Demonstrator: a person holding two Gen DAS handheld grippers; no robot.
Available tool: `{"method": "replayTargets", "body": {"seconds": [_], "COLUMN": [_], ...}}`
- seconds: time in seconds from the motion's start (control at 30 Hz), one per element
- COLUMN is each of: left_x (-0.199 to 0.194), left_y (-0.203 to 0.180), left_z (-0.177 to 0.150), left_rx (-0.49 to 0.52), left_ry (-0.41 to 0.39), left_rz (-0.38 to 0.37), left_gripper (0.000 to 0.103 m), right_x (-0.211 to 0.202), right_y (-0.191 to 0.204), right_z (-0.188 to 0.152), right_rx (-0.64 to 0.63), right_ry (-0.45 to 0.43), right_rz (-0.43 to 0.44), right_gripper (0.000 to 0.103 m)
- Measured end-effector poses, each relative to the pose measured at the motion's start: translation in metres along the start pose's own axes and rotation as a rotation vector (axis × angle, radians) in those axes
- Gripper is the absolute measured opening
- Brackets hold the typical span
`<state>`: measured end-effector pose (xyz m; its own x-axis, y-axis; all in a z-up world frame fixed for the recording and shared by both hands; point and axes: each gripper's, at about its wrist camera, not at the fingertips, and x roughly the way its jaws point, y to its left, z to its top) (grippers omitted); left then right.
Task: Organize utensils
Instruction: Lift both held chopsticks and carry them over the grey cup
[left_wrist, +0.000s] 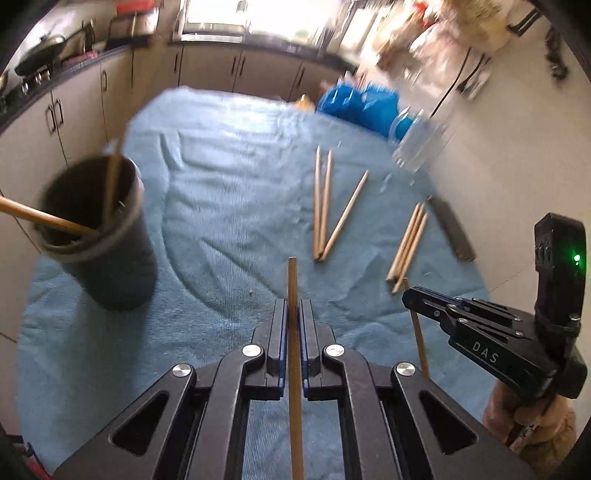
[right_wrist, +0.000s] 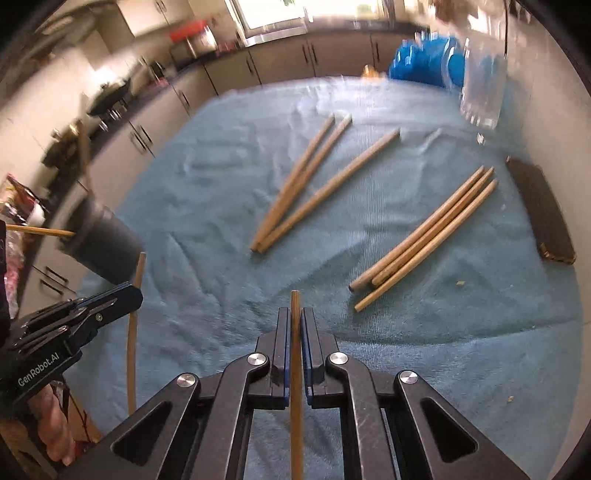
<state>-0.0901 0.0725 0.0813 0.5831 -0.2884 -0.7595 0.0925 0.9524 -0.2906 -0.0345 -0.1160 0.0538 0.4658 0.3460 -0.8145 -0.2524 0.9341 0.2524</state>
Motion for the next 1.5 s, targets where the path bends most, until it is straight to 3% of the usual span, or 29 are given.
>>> {"method": "replayTargets", "body": {"seconds": [0.33,0.43,1.0,1.17,1.5], "left_x": [-0.087,-0.097,-0.139,-0.143,-0.166], "left_y": [-0.016,-0.020,-0.021,-0.019,-0.010], "left_z": [-0.022,-0.022,-0.027,-0.023,-0.007], "left_rx": [0.066,0.079,0.089,0.083,0.063], "left_ry": [-0.240,-0.284,-0.389,-0.402,-0.452], "left_rz": [-0.018,-0.017,-0.042,-0.036,-0.040], "left_gripper": [0.005,0.005,0.005,0.005,0.005], "right_x": [-0.068,-0.087,-0.145,-0.161,-0.169], "right_y": [0.023,0.024,0.048,0.062,0.075], "right_z": [-0.022,-0.030,-0.045,-0.042,-0.021], "right_rx": [-0.017,-0.019,-0.049,-0.099,-0.131], "right_ry": [-0.263,-0.319,-0.529,-0.600,-0.640], "right_rz": [0.029,0.039,0.091,0.065,0.071], "right_gripper": [0.005,0.005,0.005,0.005,0.005]}}
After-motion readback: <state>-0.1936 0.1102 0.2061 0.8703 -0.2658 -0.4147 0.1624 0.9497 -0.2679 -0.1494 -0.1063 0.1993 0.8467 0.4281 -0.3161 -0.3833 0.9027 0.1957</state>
